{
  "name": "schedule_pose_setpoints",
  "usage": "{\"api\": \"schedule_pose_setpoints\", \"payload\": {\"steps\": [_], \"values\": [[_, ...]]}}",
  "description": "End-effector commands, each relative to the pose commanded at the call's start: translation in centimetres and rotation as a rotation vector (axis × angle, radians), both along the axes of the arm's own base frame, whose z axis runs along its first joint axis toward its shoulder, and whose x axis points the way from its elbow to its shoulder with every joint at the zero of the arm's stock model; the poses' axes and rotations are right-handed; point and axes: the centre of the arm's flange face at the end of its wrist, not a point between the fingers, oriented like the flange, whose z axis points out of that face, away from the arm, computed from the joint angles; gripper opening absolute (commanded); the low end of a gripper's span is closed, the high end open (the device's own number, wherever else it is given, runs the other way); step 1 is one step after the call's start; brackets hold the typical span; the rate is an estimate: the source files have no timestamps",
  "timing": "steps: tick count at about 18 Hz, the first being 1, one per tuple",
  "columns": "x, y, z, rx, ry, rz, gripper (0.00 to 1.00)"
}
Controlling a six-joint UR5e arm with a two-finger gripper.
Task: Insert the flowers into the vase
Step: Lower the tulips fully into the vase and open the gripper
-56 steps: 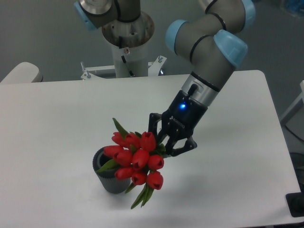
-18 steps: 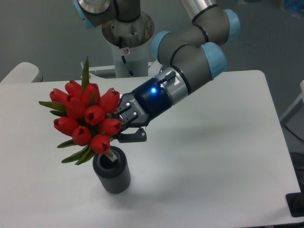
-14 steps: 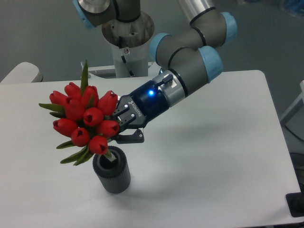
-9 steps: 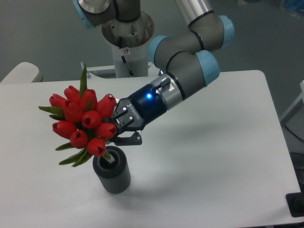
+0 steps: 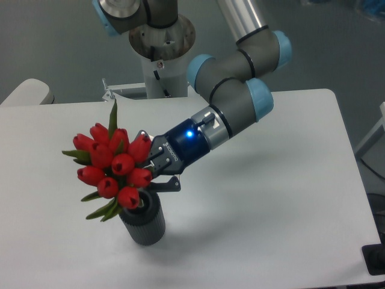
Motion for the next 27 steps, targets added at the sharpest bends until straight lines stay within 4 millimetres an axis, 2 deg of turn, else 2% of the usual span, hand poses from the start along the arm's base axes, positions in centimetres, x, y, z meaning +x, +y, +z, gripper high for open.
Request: {"api": "schedule_pose_setpoints", "payload": {"steps": [4,7,11,13,15,17,18,27], "values": [[-0.7,-0.3,-2.9,-0.003,-0.002,0.005,0.27],[-0.7,-0.7,-3.8,-0.012,-0.016,0.009,0.28],[-0.6,-1.1,-4.5,-0.019,-0.027,0.015,0.38],[-0.6,-1.2,-4.7,-0.022,-0.032,0.016,0.52],[-0.7,-1.3,-4.6,-0.022,-0.030,0.018,0.85],[-0.7,-1.4,-4.7,-0.023,-0.035,0.019,0.90],[-0.7,-1.5,-4.8,-0.024,-0.036,0.021,0.98],[-1.5,-2.1,-4.6,0.022,0.003,0.028,1.00]]}}
